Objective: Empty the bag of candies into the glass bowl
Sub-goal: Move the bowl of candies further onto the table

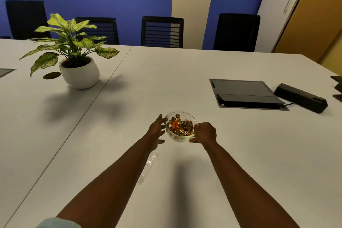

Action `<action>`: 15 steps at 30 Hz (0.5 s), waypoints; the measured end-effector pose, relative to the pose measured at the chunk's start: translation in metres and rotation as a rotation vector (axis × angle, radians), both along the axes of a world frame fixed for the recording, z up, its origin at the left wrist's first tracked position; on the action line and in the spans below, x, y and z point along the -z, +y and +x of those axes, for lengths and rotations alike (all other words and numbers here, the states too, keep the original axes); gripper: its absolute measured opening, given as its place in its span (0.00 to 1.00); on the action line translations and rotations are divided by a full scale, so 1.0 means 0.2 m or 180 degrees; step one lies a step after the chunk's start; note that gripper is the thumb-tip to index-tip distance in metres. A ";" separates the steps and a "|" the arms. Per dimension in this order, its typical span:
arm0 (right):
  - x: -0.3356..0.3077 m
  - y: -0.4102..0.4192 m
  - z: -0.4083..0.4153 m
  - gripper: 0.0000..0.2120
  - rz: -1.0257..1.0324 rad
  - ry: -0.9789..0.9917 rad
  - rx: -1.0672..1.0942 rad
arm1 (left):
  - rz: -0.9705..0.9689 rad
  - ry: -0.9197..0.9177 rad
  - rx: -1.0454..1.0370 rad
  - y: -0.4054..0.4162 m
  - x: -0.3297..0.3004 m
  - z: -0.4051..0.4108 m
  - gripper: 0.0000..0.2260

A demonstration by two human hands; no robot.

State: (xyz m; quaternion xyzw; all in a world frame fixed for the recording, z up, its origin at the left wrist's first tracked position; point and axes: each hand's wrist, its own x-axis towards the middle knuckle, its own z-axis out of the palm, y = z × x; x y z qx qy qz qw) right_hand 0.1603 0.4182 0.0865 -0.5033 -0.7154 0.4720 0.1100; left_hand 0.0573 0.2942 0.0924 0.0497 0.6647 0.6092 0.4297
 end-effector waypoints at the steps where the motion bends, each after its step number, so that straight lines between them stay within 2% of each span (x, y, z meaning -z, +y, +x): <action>1: -0.02 0.00 -0.01 0.14 0.0014 0.0047 -0.0005 | 0.0054 -0.0046 -0.0033 0.01 -0.01 0.00 0.24; 6: -0.09 -0.03 -0.05 0.15 0.0036 0.0197 0.0010 | 0.0159 -0.0196 -0.0190 0.05 -0.06 0.00 0.23; 10: -0.10 -0.02 -0.07 0.17 0.0160 0.0246 -0.0009 | 0.0169 -0.0263 -0.0294 0.08 -0.09 -0.01 0.16; 15: -0.12 0.01 -0.11 0.18 -0.0239 0.0568 0.0065 | 0.0194 -0.0282 -0.0431 0.10 -0.10 -0.05 0.16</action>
